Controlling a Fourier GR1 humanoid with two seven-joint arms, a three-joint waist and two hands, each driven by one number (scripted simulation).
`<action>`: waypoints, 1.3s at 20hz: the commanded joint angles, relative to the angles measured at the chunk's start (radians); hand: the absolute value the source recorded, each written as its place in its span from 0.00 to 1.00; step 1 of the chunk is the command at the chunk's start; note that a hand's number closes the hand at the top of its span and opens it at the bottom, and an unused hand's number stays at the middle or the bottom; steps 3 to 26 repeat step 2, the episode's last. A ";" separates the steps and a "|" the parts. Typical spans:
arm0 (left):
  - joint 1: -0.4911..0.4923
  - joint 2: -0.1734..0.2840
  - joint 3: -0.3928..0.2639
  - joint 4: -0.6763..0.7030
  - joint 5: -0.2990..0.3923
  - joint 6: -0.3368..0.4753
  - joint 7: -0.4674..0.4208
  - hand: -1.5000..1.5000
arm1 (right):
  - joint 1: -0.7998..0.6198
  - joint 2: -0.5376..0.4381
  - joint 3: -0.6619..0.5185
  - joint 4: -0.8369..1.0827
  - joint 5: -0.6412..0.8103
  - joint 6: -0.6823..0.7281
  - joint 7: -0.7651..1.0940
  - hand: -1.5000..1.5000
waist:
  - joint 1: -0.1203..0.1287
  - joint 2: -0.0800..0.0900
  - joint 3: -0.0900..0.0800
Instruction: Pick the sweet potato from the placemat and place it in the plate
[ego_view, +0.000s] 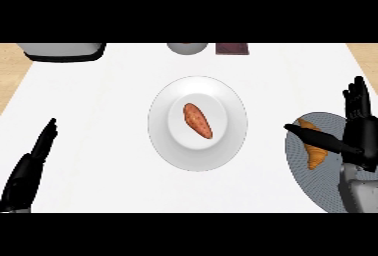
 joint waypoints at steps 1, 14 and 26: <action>-0.029 -0.006 0.023 0.055 -0.018 0.001 -0.041 0.50 | 0.032 -0.041 -0.093 0.022 -0.046 0.102 -0.045 0.00 | 0.003 0.001 0.000; -0.020 0.022 0.052 0.053 0.020 -0.033 -0.031 0.50 | 0.097 -0.037 -0.116 0.014 -0.088 0.124 -0.103 0.00 | 0.002 0.001 0.000; -0.020 0.022 0.052 0.053 0.020 -0.033 -0.031 0.50 | 0.097 -0.037 -0.116 0.014 -0.088 0.124 -0.103 0.00 | 0.002 0.001 0.000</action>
